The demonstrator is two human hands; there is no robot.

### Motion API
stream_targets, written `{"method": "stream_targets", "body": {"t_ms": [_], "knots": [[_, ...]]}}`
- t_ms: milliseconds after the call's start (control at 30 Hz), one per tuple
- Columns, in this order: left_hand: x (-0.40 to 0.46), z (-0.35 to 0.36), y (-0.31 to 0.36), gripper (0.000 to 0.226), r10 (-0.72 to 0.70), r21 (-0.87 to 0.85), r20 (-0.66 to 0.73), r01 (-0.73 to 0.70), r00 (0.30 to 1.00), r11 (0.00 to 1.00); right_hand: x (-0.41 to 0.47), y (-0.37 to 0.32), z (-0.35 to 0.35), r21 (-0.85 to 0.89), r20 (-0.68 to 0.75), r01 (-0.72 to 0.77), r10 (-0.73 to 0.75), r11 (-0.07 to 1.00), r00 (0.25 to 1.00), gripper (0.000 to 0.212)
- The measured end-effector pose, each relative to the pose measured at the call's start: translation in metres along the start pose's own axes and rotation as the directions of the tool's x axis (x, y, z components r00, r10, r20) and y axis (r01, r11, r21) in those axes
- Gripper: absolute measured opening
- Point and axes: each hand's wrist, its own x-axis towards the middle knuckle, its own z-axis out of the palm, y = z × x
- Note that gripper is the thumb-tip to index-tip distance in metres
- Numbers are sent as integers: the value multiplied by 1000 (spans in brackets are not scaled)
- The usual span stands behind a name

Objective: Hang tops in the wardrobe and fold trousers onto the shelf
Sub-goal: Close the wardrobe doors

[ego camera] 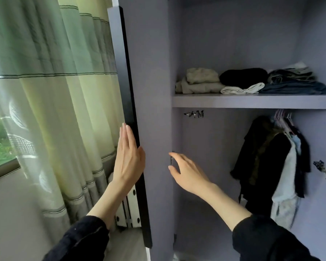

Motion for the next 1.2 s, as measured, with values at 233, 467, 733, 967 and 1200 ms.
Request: {"method": "stream_targets", "body": {"t_ms": [233,467,733,967,1200], "knots": [[-7,-14,10,65,-51,-205,60,63,997,977,-16,-1,10,44,55,-25,22,999,998,49],[-14,-4,36,78,-105,-504,124,154,987,850,-21,15,-12,35,39,-9,7,999,999,52],[11,29,106,69,76,-597,349,159,934,786,-27,60,-50,258,-45,-40,53,965,998,44],[45,104,161,73,172,-486,476,95,862,869,-27,133,-87,376,-6,-176,193,910,981,57],[89,166,203,80,304,-208,527,-227,794,951,2,196,-104,223,36,-238,236,945,971,73]]}}
